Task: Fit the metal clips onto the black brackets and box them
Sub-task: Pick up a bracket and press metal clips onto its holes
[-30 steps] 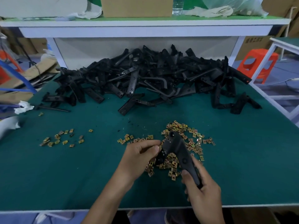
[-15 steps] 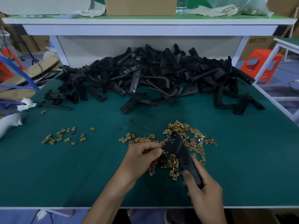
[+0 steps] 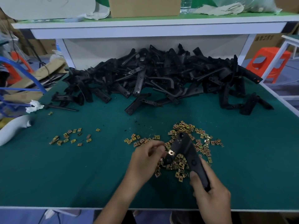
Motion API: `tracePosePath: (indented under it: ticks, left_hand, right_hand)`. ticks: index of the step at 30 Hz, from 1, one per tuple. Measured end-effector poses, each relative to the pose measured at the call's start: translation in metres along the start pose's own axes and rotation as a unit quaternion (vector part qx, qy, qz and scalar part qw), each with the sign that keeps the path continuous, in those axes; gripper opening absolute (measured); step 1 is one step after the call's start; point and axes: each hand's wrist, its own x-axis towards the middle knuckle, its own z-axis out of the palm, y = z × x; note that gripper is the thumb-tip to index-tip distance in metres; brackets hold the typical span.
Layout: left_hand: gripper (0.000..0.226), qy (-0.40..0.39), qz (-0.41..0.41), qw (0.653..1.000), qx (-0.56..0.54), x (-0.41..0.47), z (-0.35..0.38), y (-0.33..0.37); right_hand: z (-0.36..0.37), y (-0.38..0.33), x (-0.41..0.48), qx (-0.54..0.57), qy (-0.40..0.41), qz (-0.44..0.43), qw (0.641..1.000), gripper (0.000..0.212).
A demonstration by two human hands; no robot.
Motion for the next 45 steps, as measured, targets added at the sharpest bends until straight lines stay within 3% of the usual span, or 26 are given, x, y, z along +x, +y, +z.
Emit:
tracePosePath:
  ticks: [5, 8, 10, 14, 17, 20, 24, 28, 36, 45]
  left_hand:
    - [0.017, 0.076, 0.108, 0.945, 0.298, 0.054, -0.011, -0.003]
    - [0.021, 0.030, 0.097, 0.916, 0.387, 0.075, -0.003, -0.007]
    - [0.019, 0.011, 0.087, 0.916, 0.391, 0.083, 0.000, -0.009]
    - [0.008, -0.041, 0.071, 0.929, 0.360, 0.096, -0.002, -0.007]
    - [0.005, -0.032, 0.079, 0.942, 0.324, 0.094, -0.004, -0.002]
    - [0.005, -0.001, 0.068, 0.973, 0.222, 0.084, -0.009, 0.003]
    - [0.015, -0.034, 0.037, 0.999, 0.010, 0.063, -0.016, 0.018]
    - [0.013, -0.080, -0.010, 0.989, -0.121, 0.044, -0.007, 0.025]
    - [0.013, -0.099, -0.052, 0.972, -0.208, 0.037, 0.000, 0.022]
    - [0.013, -0.116, -0.048, 0.966, -0.227, 0.038, -0.003, 0.019]
  right_hand:
    - [0.000, -0.002, 0.002, 0.014, -0.005, 0.007, 1.000, 0.047]
    - [0.000, -0.007, 0.000, 0.020, 0.002, -0.004, 1.000, 0.047]
    - [0.001, -0.008, 0.000, 0.021, 0.001, -0.007, 1.000, 0.049]
    - [0.001, -0.007, 0.001, 0.013, -0.002, -0.009, 1.000, 0.045]
    - [0.000, -0.005, 0.002, 0.007, -0.009, -0.005, 1.000, 0.050]
    - [0.000, -0.004, 0.002, 0.009, -0.013, -0.003, 1.000, 0.051]
    - [-0.001, -0.002, 0.003, 0.006, -0.029, -0.005, 1.000, 0.052]
    - [-0.002, -0.001, 0.002, 0.008, -0.035, -0.014, 0.999, 0.051]
    - [-0.004, -0.001, 0.003, 0.032, -0.034, -0.028, 0.999, 0.056]
    - [-0.005, 0.000, 0.005, 0.039, -0.049, -0.031, 0.998, 0.051]
